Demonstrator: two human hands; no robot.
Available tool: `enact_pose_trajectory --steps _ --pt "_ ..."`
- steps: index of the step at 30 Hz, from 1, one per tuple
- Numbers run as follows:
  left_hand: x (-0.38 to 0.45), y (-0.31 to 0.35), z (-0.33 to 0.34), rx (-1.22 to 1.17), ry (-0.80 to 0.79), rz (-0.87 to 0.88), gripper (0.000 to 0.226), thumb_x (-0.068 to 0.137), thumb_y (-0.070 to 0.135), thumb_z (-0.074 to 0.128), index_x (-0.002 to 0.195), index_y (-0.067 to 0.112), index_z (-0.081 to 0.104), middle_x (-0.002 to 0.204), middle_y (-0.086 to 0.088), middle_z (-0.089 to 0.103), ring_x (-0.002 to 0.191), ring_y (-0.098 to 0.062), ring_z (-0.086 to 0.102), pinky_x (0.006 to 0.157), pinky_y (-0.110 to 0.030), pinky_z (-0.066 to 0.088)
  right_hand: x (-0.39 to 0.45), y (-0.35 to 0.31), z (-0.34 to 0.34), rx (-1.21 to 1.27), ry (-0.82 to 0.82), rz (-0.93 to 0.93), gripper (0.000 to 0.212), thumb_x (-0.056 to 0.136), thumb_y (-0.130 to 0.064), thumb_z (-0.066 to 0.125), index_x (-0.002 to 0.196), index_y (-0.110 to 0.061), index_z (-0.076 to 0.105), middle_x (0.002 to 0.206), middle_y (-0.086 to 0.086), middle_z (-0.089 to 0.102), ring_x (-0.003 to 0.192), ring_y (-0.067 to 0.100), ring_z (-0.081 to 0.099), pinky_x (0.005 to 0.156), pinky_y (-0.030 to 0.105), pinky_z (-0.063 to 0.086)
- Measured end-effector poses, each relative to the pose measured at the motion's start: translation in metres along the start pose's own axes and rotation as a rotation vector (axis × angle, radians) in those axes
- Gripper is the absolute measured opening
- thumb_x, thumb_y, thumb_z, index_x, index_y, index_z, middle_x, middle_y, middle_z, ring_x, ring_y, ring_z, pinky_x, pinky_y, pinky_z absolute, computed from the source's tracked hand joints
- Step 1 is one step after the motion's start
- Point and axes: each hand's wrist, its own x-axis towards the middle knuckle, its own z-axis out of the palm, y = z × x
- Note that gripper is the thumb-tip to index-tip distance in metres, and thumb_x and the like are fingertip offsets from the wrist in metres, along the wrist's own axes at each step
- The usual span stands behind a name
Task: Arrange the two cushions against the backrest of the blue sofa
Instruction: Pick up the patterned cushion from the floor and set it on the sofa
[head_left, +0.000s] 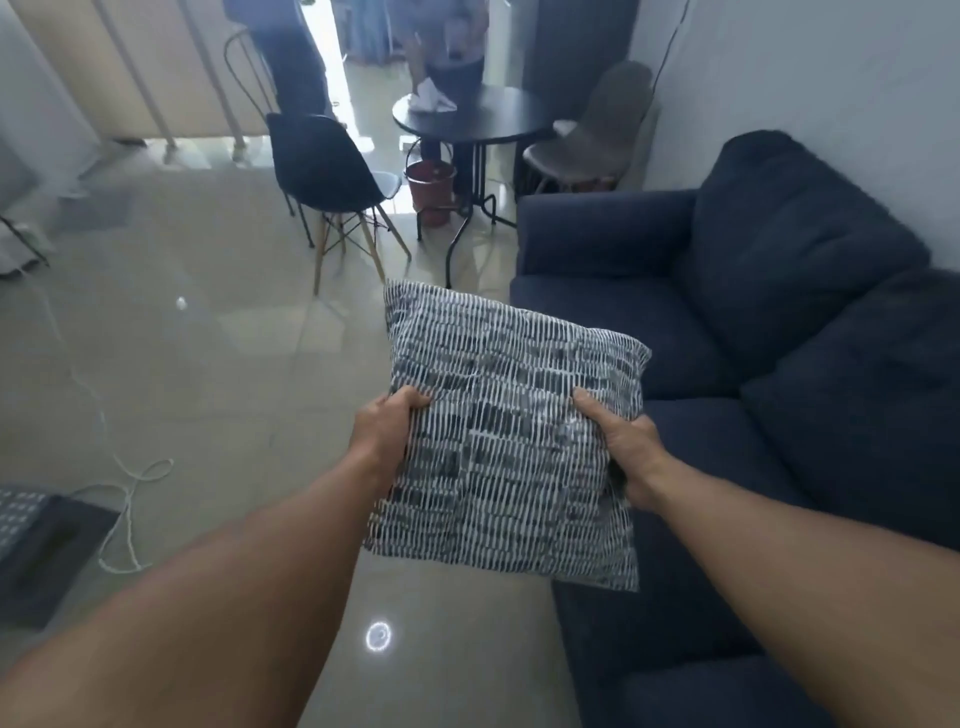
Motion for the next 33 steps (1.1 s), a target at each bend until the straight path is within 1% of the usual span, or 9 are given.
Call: enact_pose_trajectory --steps 3,5,10,12,15,18,22,27,33 --pt "-0.006 0.038 0.030 0.033 -0.101 0.049 0.036 0.079 0.034 0.067 0.100 0.006 0.076 0.090 -0.021 0.069 0.081 -0.036 0.063 0.074 -0.055 0.057 -0.010 -0.036 -0.031 0.066 0.075 -0.123 0.158 0.034 -0.072 0.098 0.164 -0.011 0.033 0.156 0.012 0.056 0.137 0.039 0.061 0.116 0.059 0.050" --pt "-0.009 0.057 0.056 0.062 -0.174 0.064 0.034 0.088 0.031 0.066 0.107 0.004 0.076 0.089 -0.019 0.073 0.076 -0.035 0.068 0.077 -0.060 0.061 -0.016 -0.054 -0.058 0.099 0.118 -0.170 0.161 0.036 -0.072 0.095 0.168 -0.013 0.025 0.162 0.013 0.051 0.143 0.039 0.057 0.119 0.059 0.047" --pt "-0.016 0.093 0.136 0.105 -0.326 0.100 0.020 0.094 0.025 0.065 0.096 0.007 0.074 0.071 -0.010 0.076 0.052 -0.026 0.071 0.048 -0.036 0.063 -0.024 -0.081 -0.139 0.144 0.258 -0.208 0.172 0.023 -0.079 0.097 0.166 -0.008 0.030 0.161 0.013 0.053 0.144 0.037 0.056 0.122 0.056 0.045" --pt "-0.021 0.101 0.173 0.120 -0.389 0.108 0.022 0.095 0.026 0.065 0.101 0.007 0.073 0.076 -0.010 0.075 0.055 -0.027 0.071 0.052 -0.037 0.063 -0.025 -0.085 -0.172 0.160 0.268 -0.165 0.177 0.017 -0.081 0.097 0.164 -0.007 0.035 0.160 0.016 0.054 0.144 0.039 0.055 0.122 0.057 0.044" --pt "-0.027 0.107 0.229 0.162 -0.449 0.107 0.032 0.094 0.032 0.065 0.115 0.008 0.072 0.095 -0.015 0.075 0.075 -0.032 0.071 0.073 -0.048 0.063 -0.025 -0.087 -0.219 0.172 0.266 -0.113 0.175 0.011 -0.079 0.098 0.161 -0.006 0.044 0.157 0.018 0.057 0.142 0.040 0.058 0.120 0.058 0.046" --pt "-0.029 0.110 0.289 0.187 -0.507 0.111 0.032 0.092 0.036 0.066 0.114 0.013 0.071 0.099 -0.013 0.078 0.071 -0.031 0.074 0.062 -0.040 0.064 -0.025 -0.086 -0.262 0.192 0.317 -0.133 0.183 0.004 -0.081 0.095 0.164 -0.010 0.040 0.161 0.016 0.054 0.146 0.039 0.054 0.121 0.058 0.045" --pt "-0.036 0.111 0.361 0.219 -0.624 0.103 0.033 0.086 0.040 0.068 0.110 0.018 0.075 0.087 -0.007 0.083 0.068 -0.028 0.078 0.065 -0.044 0.065 -0.028 -0.085 -0.315 0.244 0.407 -0.193 0.183 0.013 -0.075 0.099 0.171 -0.017 0.026 0.170 0.014 0.043 0.155 0.037 0.044 0.125 0.061 0.039" --pt "-0.049 0.113 0.421 0.276 -0.705 0.094 0.040 0.078 0.041 0.069 0.110 0.017 0.077 0.096 -0.011 0.083 0.089 -0.036 0.078 0.087 -0.070 0.061 -0.029 -0.078 -0.357 0.289 0.495 -0.183 0.156 0.048 -0.062 0.097 0.173 -0.015 0.017 0.175 0.014 0.035 0.160 0.035 0.036 0.130 0.057 0.031" --pt "-0.046 0.115 0.468 0.350 -0.792 0.187 0.021 0.094 0.036 0.064 0.111 0.026 0.069 0.113 -0.009 0.079 0.098 -0.033 0.078 0.084 -0.058 0.066 -0.018 -0.069 -0.377 0.301 0.631 -0.158 0.170 0.038 -0.076 0.088 0.175 -0.015 0.008 0.180 0.011 0.025 0.164 0.033 0.027 0.131 0.051 0.027"
